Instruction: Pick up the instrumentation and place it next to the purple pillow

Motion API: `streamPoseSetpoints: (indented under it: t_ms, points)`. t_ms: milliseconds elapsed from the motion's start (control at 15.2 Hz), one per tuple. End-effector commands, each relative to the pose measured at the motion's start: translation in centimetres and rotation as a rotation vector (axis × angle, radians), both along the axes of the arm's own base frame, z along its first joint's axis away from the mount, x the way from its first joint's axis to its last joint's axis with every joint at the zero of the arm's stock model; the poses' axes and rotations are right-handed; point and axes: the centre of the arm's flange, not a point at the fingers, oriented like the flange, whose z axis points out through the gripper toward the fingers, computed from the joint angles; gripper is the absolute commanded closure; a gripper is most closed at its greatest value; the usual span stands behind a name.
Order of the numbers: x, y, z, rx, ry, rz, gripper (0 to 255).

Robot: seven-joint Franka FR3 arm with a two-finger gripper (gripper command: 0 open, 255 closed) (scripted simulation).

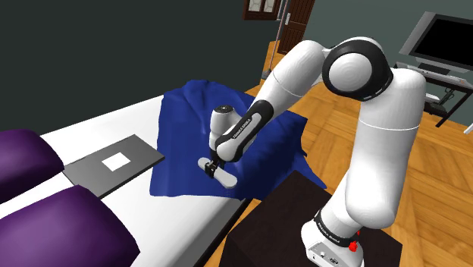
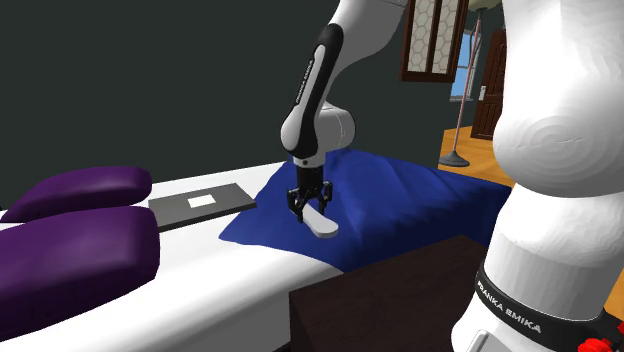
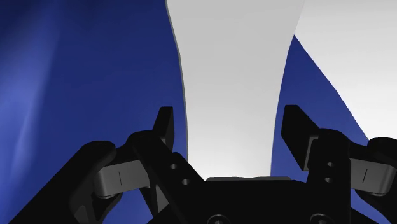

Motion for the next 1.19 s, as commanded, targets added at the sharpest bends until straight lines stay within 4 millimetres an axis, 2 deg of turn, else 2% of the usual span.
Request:
streamPoseSetpoints:
  t_ms: [0,1122]
  points:
    - [-0.1,-0.1,1.0,0.0,0.0,0.0,255]
    - [-0.1,-0.1,9.9,0.0,0.0,0.0,255]
